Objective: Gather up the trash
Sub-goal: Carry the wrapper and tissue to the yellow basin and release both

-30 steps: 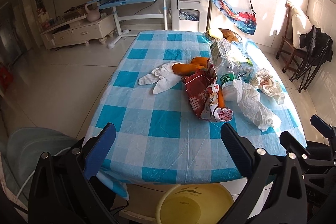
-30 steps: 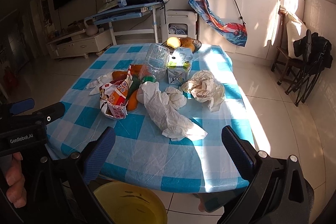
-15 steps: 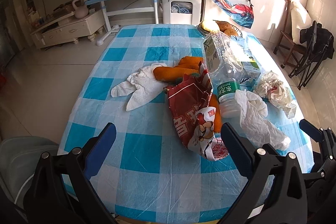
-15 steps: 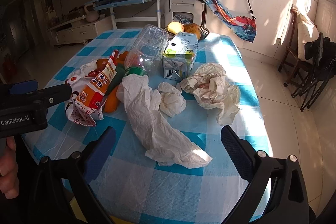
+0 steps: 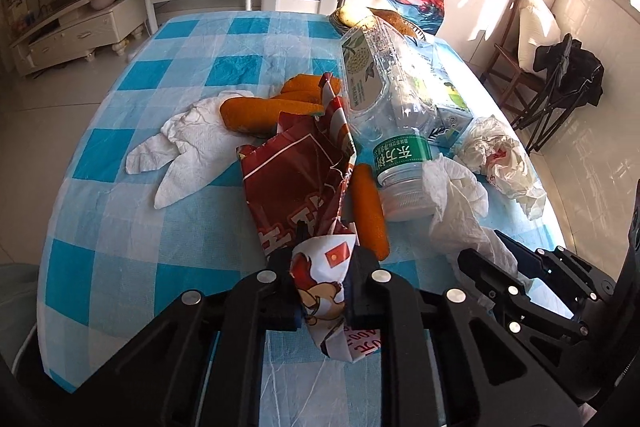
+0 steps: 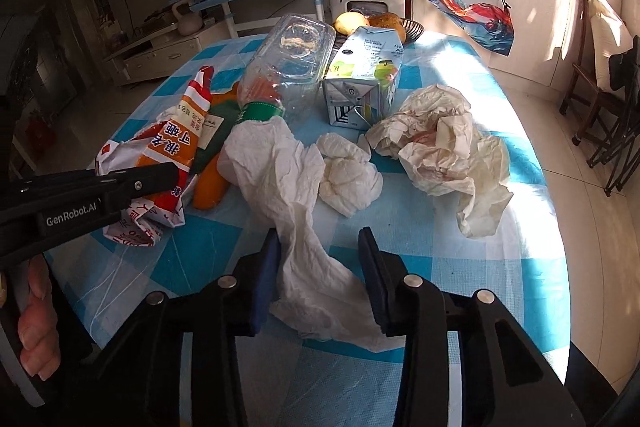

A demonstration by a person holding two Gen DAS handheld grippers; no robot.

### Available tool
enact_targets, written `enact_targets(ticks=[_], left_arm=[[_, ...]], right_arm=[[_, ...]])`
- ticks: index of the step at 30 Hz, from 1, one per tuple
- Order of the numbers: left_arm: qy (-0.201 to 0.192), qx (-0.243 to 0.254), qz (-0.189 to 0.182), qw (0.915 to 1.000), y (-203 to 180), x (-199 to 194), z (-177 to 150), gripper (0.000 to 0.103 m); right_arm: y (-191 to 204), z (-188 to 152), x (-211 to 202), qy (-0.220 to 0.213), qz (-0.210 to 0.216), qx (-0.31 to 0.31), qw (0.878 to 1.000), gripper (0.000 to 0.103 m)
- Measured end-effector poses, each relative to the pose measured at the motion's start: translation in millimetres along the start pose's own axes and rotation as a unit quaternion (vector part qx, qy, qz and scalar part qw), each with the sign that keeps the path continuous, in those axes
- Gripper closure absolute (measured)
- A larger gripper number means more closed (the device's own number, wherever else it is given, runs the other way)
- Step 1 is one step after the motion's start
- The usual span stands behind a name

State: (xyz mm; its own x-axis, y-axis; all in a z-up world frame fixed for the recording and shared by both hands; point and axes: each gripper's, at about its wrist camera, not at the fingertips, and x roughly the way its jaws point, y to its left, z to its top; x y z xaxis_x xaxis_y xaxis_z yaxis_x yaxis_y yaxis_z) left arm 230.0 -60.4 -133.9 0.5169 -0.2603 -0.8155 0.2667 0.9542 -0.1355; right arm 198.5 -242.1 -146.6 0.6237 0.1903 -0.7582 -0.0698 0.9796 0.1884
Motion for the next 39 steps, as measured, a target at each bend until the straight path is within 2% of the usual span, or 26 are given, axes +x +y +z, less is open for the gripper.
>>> enact_targets(ticks=[1,4,12,18,24,33,36,38,39], left_arm=[[-0.001,-0.001,-0.004,1.0000,0,-1,-1,0.090],[-0.007,-0.005,-0.013,0.9999,2,-11,-4,0.090],[-0.019,-0.012,-0.027,0.9994,12,-47,-23,0.090],[-0.026,-0.008,-0.034,0.9990,15,-76,-41,0.090],[-0.027,0.005,-0.035,0.9990,16,-99,-59,0.090],[-0.012,0.016,-0.042,0.9989,18,-126,-98,0.090],[-0.002,0.016,-0.044,0.9989,18,-129,-113,0.090],[0.007,0.015,-0.044,0.9989,18,-129,-123,0.090],[0.013,0.014,-0.045,0.9988,18,-128,-128,0.090]], right_arm=[[-1,-1,0,0.001,0.006,0.006,1.000,0.087],[0,-3,-4,-0.003,0.016,0.010,1.000,0.093],[13,-10,-35,-0.022,0.040,0.005,0.999,0.093],[35,-26,-59,-0.015,0.065,-0.016,0.998,0.093],[66,-66,-73,0.041,0.079,-0.065,0.994,0.093],[96,-120,-76,0.138,0.093,-0.121,0.978,0.093],[98,-128,-76,0.146,0.097,-0.119,0.977,0.090],[95,-128,-77,0.142,0.095,-0.115,0.979,0.076],[94,-128,-80,0.136,0.093,-0.112,0.980,0.061]])
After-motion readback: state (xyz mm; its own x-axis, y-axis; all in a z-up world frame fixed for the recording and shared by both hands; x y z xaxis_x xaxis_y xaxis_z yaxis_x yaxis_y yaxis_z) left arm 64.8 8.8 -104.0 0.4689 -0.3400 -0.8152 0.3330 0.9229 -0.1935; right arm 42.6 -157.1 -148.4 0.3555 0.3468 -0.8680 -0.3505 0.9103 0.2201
